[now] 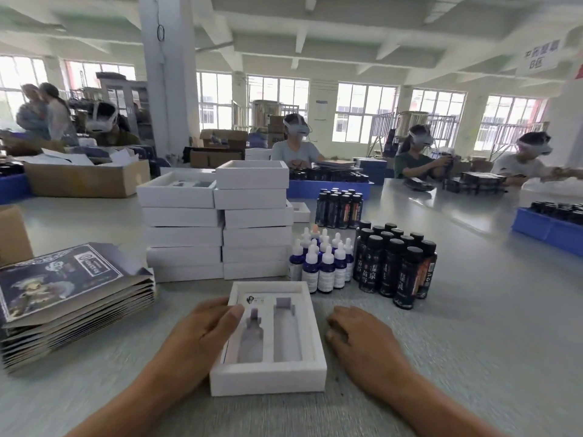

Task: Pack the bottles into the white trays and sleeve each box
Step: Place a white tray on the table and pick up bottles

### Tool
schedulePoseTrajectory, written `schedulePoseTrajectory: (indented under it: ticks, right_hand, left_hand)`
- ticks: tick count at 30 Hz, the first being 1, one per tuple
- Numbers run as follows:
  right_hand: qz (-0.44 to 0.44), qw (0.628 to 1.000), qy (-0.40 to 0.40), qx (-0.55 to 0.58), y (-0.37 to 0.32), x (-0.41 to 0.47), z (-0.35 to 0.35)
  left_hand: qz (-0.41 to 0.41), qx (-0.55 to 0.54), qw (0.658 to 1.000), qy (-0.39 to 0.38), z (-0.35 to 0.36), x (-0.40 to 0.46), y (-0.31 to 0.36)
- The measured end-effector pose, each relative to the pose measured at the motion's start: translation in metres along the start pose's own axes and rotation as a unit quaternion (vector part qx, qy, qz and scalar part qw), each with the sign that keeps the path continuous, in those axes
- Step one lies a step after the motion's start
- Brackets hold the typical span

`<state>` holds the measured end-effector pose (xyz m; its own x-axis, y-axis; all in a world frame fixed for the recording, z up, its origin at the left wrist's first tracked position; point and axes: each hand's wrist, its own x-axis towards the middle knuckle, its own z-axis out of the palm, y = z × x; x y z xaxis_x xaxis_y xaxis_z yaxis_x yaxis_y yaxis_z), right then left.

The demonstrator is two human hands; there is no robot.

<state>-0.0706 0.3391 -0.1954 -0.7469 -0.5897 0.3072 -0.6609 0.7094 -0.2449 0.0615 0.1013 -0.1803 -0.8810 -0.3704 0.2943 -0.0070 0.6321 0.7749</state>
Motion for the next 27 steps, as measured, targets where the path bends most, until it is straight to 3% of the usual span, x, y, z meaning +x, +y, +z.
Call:
schedulePoseTrajectory:
  ticks: [3,6,8,11,16,23,27]
  right_hand:
    - [0.053,0.993,0.048,0.096,-0.001,0.002,-0.008]
    - [0.088,0.966,0.162,0.181,-0.005,0.023,-0.036]
    - [0.08,0.954,0.219,0.191,-0.008,0.046,-0.057]
    - [0.067,0.955,0.239,0.164,-0.014,0.091,-0.079]
    - [0.063,0.983,0.163,0.063,-0.012,0.175,-0.076]
    - [0.077,0.992,-0.065,-0.081,-0.011,0.252,-0.05]
    - [0.097,0.987,-0.093,-0.083,-0.011,0.271,-0.044]
  left_hand:
    - [-0.004,-0.023,0.999,0.027,0.0,-0.004,-0.007]
    - [0.006,-0.03,0.999,0.032,0.002,-0.005,-0.009]
    - [0.008,-0.032,0.999,0.032,0.003,-0.005,-0.009]
    - [0.013,-0.038,0.998,0.04,0.003,-0.004,-0.007]
    - [0.012,-0.041,0.998,0.042,0.002,-0.001,-0.009]
    - [0.025,-0.024,0.999,0.039,0.003,0.0,-0.01]
    - [0.022,-0.02,0.998,0.05,0.005,0.001,-0.011]
